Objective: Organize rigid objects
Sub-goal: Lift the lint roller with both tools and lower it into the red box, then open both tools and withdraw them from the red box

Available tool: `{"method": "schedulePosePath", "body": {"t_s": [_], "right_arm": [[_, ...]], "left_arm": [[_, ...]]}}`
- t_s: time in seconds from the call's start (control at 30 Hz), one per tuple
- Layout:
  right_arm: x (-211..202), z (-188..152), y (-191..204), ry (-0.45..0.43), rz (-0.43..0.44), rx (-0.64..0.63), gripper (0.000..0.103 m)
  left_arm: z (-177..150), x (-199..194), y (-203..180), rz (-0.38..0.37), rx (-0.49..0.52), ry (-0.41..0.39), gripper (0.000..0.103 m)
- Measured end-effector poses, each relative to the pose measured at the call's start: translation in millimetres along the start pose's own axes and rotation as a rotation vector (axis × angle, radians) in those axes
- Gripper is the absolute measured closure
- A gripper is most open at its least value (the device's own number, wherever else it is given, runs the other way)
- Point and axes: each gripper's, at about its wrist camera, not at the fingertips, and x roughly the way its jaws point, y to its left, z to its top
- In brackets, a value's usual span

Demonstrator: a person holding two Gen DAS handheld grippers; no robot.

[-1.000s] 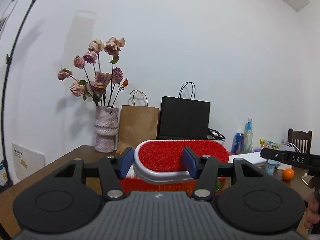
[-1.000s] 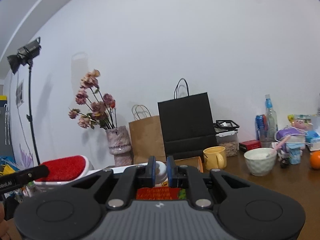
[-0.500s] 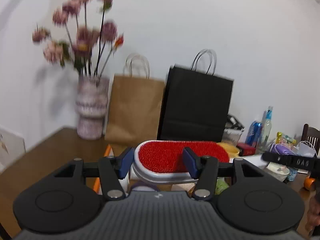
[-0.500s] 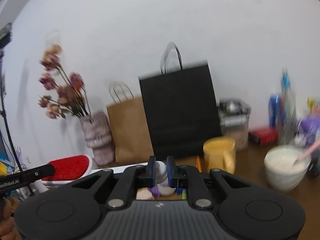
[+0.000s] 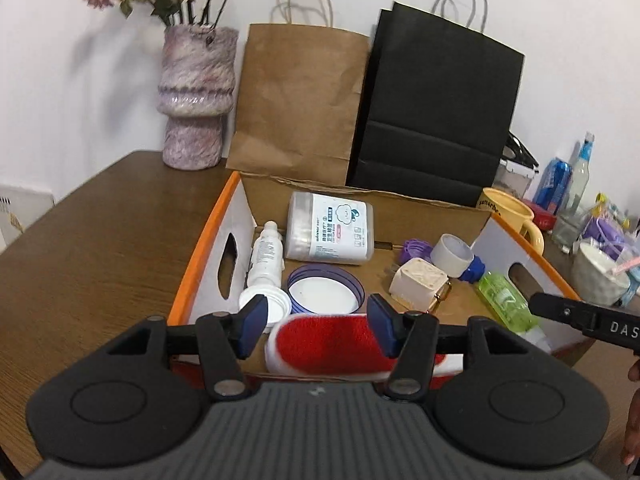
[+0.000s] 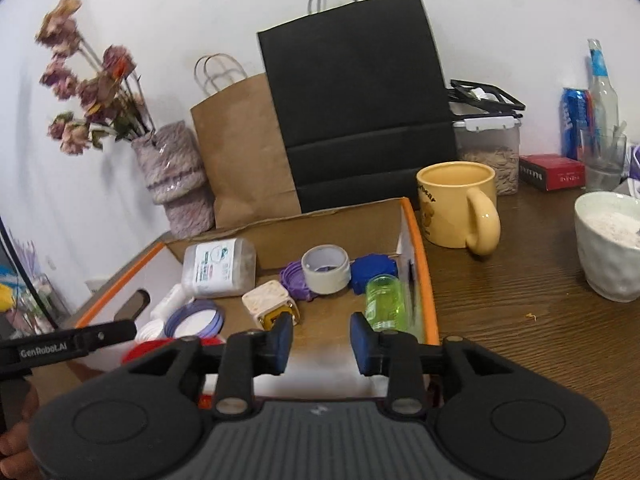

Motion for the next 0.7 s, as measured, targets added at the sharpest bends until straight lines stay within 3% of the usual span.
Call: {"method": "schedulePosePath", "body": {"t_s": [0.23,0.33,0.4,0.5,0.6,0.7], "right_arm": [[-45.8,18.3,11.6,-0.083,-0.015,-0.039,0.047],[-77.4,24.0,17.5,-0.128,0.0,-0.049,0.034],[-100.4,22.0,23.0,-0.162,0.023,-0.061,0.022],[-129.4,10.5,36.2,-0.206,0.037,-0.116,0.02],[-158.8,-10.5,51.1,-0.314,0.051,-0.192,0.013],[-178.6,-26.8,64.5,-0.355,0.036,-0.247,0.013]], "left_arm": [[16.8,-47.5,-9.9,0.032,0.046,-0.071,0.031],[20.0,-83.2,-12.5,0.053,0.045,-0.137,0.024],[16.3,-111.5,-16.0,0.065,0.059,-0.209,0.014],[3.1,-152.1,-23.5,0.089,0.102,-0.322,0.008],[-15.8,-187.6,-30.7,0.088,0.141,-0.438,0.006],[-30.9,-212.3,-37.6,0.069,0.168,-0.486,0.004]]}}
